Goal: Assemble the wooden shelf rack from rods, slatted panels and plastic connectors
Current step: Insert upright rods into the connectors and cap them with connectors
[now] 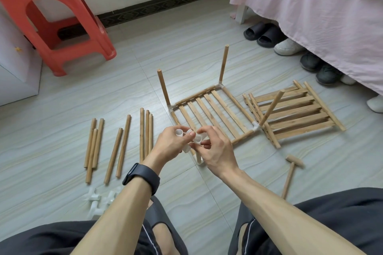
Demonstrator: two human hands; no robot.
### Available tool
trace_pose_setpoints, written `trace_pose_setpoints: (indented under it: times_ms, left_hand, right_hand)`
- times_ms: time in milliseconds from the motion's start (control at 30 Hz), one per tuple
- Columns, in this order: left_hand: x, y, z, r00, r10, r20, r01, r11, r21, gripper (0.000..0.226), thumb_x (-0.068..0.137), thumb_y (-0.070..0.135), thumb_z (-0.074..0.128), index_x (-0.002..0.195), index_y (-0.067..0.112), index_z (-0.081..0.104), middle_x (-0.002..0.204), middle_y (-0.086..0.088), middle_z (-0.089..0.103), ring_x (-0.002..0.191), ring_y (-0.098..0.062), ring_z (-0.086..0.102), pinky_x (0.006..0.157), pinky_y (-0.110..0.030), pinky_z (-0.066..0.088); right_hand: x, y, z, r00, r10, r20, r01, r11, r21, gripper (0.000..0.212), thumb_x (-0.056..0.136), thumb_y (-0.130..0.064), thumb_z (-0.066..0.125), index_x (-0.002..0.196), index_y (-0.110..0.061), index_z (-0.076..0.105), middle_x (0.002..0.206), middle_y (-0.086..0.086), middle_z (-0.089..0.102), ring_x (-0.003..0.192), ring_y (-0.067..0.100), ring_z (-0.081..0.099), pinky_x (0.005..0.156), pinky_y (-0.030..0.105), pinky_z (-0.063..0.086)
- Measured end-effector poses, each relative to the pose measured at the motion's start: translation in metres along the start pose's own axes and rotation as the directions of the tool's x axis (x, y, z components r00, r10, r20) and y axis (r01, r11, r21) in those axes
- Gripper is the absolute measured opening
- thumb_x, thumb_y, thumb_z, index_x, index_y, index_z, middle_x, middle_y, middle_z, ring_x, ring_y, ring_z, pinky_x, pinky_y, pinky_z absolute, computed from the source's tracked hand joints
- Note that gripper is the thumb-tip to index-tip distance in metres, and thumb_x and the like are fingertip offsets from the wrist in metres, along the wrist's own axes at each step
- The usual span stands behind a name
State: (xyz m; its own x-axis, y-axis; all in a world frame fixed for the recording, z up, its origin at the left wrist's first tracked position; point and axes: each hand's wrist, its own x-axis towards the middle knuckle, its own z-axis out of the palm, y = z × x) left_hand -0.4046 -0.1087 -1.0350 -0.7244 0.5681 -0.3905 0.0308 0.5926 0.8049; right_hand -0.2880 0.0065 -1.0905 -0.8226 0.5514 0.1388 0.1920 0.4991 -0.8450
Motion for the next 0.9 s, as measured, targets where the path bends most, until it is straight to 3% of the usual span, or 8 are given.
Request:
trace_pose_setpoints:
  times_ms: [133,267,333,400,533,700,800,900]
  left_hand:
    - [0.002,-0.003,-0.001,1.000,-0.001,0.026,0.002,1.000,-0.029,0.025,0.091,0.043,0.071,0.106,0.024,0.072,0.096,-0.009,0.066,0.056,-0.009,0.054,0.050,-0.017,0.043]
    - [0.003,-0.004,0.002,0.999,0.026,0.031,-0.023,0.997,-0.077,0.023,0.090,0.042,0.073,0.106,0.025,0.072,0.086,-0.003,0.066,0.048,0.000,0.052,0.045,-0.012,0.040]
    - [0.003,-0.006,0.002,0.998,0.036,0.042,-0.031,0.992,-0.121,0.020,0.089,0.040,0.074,0.102,0.025,0.073,0.078,-0.003,0.065,0.045,0.001,0.051,0.044,-0.013,0.039]
    - [0.003,-0.009,0.000,0.998,0.032,0.057,-0.022,0.988,-0.153,0.019,0.089,0.038,0.076,0.101,0.024,0.074,0.073,-0.001,0.064,0.045,0.001,0.051,0.044,-0.013,0.039]
    - [0.002,-0.015,-0.005,0.996,-0.008,0.089,0.028,0.973,-0.229,0.024,0.088,0.037,0.077,0.105,0.020,0.075,0.066,0.008,0.065,0.047,-0.001,0.052,0.045,-0.015,0.039]
    - [0.001,-0.019,0.001,0.997,0.040,0.059,-0.025,0.971,-0.238,0.024,0.091,0.041,0.072,0.111,0.028,0.076,0.080,-0.001,0.064,0.048,0.003,0.052,0.046,-0.012,0.039]
    - [0.003,-0.023,0.001,0.999,0.014,0.050,-0.002,0.968,-0.251,0.018,0.090,0.040,0.073,0.104,0.029,0.077,0.077,-0.001,0.064,0.048,0.001,0.052,0.045,-0.014,0.040]
    - [0.006,-0.028,0.000,1.000,-0.002,0.028,0.008,0.974,-0.227,0.019,0.088,0.041,0.075,0.101,0.028,0.076,0.075,-0.001,0.067,0.047,-0.001,0.052,0.044,-0.014,0.039]
  right_hand:
    - [0.003,-0.004,-0.004,0.989,0.145,0.010,-0.145,0.983,0.113,0.025,0.082,-0.056,0.067,0.104,-0.044,0.063,0.095,-0.019,0.070,0.076,-0.004,0.070,0.062,0.015,0.053]
    - [0.004,0.001,-0.008,0.949,0.314,0.038,-0.309,0.899,0.311,0.031,0.089,-0.043,0.068,0.120,-0.040,0.066,0.098,-0.012,0.075,0.087,0.008,0.074,0.080,0.036,0.060]
    - [0.002,0.004,-0.009,0.925,0.368,0.093,-0.375,0.848,0.374,0.023,0.089,-0.038,0.073,0.110,-0.029,0.072,0.095,-0.006,0.078,0.093,0.012,0.074,0.088,0.044,0.060]
    - [0.001,0.004,-0.011,0.913,0.383,0.143,-0.408,0.832,0.377,0.015,0.088,-0.038,0.075,0.095,-0.025,0.076,0.091,-0.005,0.079,0.093,0.012,0.074,0.090,0.046,0.059]
    - [0.006,0.001,-0.013,0.902,0.380,0.204,-0.426,0.856,0.294,0.020,0.089,-0.042,0.074,0.095,-0.022,0.074,0.090,-0.003,0.078,0.093,0.014,0.073,0.090,0.047,0.059]
    - [0.005,-0.003,-0.013,0.906,0.378,0.190,-0.418,0.868,0.267,0.037,0.076,-0.057,0.075,0.089,-0.024,0.066,0.084,-0.007,0.076,0.081,0.011,0.072,0.081,0.040,0.059]
    - [0.006,-0.003,-0.011,0.899,0.379,0.222,-0.426,0.874,0.233,0.026,0.085,-0.048,0.076,0.088,-0.024,0.068,0.081,-0.008,0.077,0.079,0.009,0.072,0.078,0.035,0.058]
    - [0.011,-0.005,-0.011,0.875,0.389,0.289,-0.464,0.844,0.269,0.022,0.089,-0.038,0.076,0.093,-0.016,0.072,0.082,-0.002,0.078,0.083,0.014,0.073,0.085,0.042,0.059]
